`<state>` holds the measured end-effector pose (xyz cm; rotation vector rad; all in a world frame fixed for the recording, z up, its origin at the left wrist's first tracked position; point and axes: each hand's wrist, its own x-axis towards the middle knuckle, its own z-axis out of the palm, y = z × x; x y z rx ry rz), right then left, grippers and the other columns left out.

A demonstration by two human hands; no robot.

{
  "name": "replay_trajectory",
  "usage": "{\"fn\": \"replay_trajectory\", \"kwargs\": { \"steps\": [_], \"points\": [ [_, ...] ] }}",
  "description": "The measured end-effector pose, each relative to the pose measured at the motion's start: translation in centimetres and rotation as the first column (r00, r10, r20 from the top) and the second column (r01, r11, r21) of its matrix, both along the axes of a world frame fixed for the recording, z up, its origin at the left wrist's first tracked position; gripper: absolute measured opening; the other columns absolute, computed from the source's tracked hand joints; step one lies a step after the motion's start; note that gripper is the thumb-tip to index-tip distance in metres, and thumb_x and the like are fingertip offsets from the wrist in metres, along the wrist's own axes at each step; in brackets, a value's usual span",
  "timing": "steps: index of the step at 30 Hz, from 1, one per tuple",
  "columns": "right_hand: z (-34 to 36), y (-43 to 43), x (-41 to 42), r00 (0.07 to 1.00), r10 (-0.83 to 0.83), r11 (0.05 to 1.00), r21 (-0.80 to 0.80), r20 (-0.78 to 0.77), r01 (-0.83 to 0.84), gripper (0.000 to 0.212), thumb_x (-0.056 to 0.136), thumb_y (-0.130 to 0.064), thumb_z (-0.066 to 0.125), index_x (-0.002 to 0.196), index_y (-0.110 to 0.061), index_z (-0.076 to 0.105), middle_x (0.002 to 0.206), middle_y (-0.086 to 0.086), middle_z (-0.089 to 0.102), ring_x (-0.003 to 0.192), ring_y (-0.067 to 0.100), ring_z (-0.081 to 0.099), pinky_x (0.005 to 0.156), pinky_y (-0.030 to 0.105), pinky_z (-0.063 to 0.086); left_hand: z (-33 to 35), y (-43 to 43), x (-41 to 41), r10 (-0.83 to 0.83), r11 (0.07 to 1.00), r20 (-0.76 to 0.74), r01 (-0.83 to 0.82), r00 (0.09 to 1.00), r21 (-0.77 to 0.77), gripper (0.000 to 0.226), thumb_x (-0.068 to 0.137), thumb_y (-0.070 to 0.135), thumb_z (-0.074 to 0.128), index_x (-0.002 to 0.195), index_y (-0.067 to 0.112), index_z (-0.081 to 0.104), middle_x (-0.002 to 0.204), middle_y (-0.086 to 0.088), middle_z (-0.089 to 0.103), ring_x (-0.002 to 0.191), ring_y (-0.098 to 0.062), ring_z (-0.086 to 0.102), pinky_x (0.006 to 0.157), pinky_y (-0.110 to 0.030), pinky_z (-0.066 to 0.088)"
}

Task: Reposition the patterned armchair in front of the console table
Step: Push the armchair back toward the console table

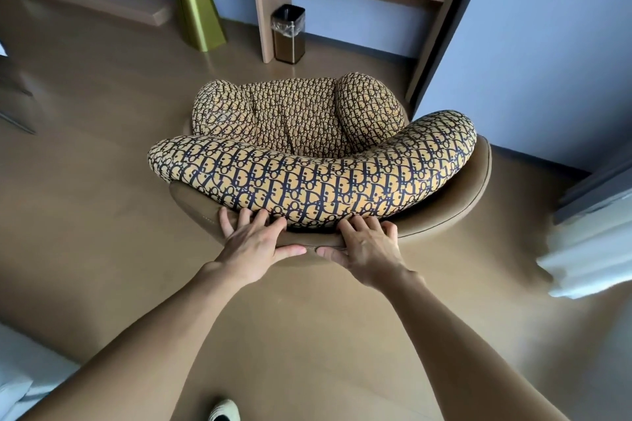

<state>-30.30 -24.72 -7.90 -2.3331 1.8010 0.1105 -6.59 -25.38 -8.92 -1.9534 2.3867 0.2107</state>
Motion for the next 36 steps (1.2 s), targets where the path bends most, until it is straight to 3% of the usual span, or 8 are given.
{"fn": "replay_trajectory", "kwargs": {
  "steps": [9, 26, 36],
  "points": [
    [-0.8, -8.4, 1.6, 0.999, -0.036, 0.999, -0.024, 0.018, 0.036, 0.085, 0.078, -0.091, 0.01, 0.112, -0.025, 0.051, 0.115, -0.002, 0.058, 0.113, 0.026, 0.047, 0.097, 0.05, 0.034, -0.8, -9.6, 2.0, -0.054, 0.998, -0.009, 0.054, 0.998, -0.013, 0.103, 0.061, 0.097, -0.002, 0.112, 0.032, 0.059, 0.11, -0.001, 0.056, 0.115, -0.032, 0.042, 0.111, -0.07, 0.01],
    [-1.4, -28.0, 5.0, 0.992, -0.124, 0.991, -0.054, 0.036, 0.126, 0.085, 0.078, -0.093, 0.009, 0.108, -0.026, 0.052, 0.111, -0.005, 0.059, 0.111, 0.024, 0.048, 0.094, 0.047, 0.033, -0.5, -31.4, 5.5, -0.141, 0.99, -0.037, 0.141, 0.989, -0.002, 0.096, 0.062, 0.097, 0.004, 0.111, 0.033, 0.057, 0.114, -0.001, 0.055, 0.119, -0.032, 0.04, 0.112, -0.069, 0.006],
    [-1.1, -37.9, 5.1, 0.988, -0.152, 0.986, -0.067, 0.037, 0.154, 0.098, 0.069, -0.097, -0.001, 0.11, -0.027, 0.053, 0.112, -0.006, 0.059, 0.112, 0.022, 0.048, 0.091, 0.044, 0.029, 0.2, -41.7, 5.1, -0.162, 0.986, -0.045, 0.163, 0.986, 0.016, 0.095, 0.062, 0.095, 0.008, 0.117, 0.035, 0.058, 0.122, -0.002, 0.055, 0.124, -0.033, 0.038, 0.114, -0.069, 0.004]
  ]
}}
